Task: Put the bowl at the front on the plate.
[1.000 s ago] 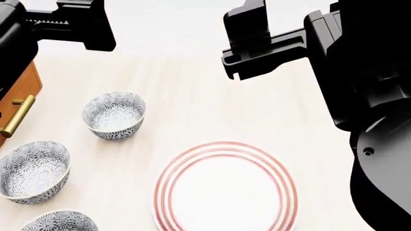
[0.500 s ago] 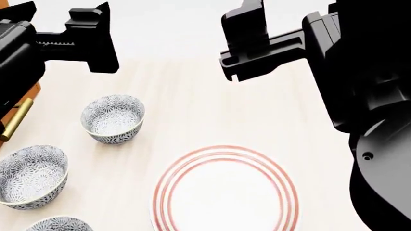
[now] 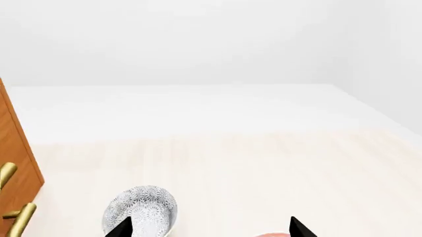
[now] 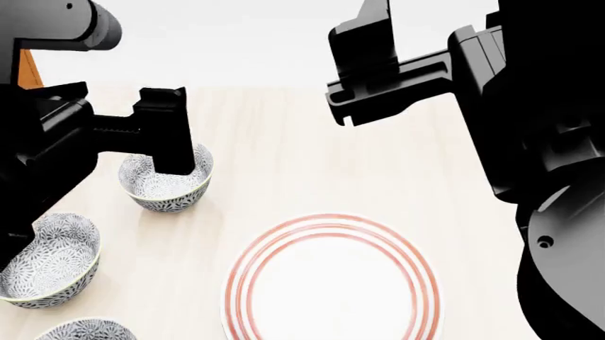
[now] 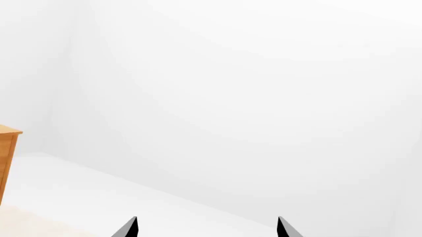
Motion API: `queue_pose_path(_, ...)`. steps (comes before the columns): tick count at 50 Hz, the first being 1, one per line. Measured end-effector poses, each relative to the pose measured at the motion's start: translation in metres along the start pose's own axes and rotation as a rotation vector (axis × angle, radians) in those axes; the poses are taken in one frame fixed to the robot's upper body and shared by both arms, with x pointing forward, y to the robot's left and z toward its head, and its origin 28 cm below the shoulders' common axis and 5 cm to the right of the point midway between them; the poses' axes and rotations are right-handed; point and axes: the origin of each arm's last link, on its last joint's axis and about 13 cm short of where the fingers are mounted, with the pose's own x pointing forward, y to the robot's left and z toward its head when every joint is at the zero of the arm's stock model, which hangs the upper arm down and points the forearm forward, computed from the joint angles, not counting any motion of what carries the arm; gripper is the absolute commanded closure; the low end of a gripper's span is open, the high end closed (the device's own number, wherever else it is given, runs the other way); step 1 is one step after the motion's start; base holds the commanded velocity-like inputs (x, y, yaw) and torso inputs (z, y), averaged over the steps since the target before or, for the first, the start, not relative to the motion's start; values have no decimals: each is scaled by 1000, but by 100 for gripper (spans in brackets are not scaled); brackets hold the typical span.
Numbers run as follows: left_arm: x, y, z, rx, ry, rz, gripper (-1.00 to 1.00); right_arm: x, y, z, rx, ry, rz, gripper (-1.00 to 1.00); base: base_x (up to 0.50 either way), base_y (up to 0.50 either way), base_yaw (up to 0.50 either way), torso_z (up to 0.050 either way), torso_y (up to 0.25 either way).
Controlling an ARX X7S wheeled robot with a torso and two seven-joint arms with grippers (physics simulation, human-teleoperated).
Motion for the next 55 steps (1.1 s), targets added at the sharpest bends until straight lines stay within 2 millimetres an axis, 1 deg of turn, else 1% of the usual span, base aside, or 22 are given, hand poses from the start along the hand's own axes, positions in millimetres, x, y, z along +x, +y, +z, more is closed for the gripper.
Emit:
queue_pose_path(14, 5, 1, -18, 13, 86, 14, -100, 0, 0, -1, 0, 1, 2, -100, 0, 0, 0, 0, 0)
queue_pose_path(55, 17, 6, -58, 43, 382, 36, -100, -3, 0, -3, -5, -6, 3, -100, 0, 0, 0, 0, 0)
